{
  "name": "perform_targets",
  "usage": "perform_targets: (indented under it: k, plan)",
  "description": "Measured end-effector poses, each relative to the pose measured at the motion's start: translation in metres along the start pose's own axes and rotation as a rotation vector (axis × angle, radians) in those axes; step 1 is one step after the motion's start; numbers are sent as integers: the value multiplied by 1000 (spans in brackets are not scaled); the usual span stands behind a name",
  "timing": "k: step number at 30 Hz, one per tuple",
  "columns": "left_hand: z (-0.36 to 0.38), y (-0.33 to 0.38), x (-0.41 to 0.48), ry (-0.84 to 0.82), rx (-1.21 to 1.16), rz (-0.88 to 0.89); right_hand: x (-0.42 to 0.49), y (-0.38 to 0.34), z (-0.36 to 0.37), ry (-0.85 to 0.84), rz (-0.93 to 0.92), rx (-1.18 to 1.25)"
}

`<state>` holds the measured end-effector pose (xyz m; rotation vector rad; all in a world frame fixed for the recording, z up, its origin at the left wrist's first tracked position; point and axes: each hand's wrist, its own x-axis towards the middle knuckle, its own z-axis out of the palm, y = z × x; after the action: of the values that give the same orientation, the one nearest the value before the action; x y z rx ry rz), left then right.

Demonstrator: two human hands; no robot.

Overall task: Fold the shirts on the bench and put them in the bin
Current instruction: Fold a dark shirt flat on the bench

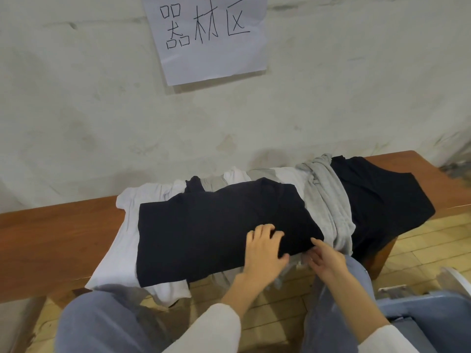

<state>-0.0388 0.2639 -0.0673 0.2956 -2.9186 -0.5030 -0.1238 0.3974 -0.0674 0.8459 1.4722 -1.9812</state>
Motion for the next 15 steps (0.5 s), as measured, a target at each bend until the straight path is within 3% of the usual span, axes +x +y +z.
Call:
perform_targets:
  k: [2,4,7,9,12,15]
  plan:
    - [16,15,5,-93,120,-72,-3,-3,4,10,-41,61]
    - [28,24,10,-69,150,-154,-10,-8,11,-37,-146,26]
    - [23,39,19,-10,10,-271,-23,-18,27,-262,-336,-57]
    - [9,42,28,-14,-129,-306,-31,-23,37,-313,-362,-27]
    - [-8,40,38,-145,-350,-330,-25,-25,36,-293,-42,240]
    - [-18,41,44,-306,-408,-323,-21,-21,29,-456,188,329]
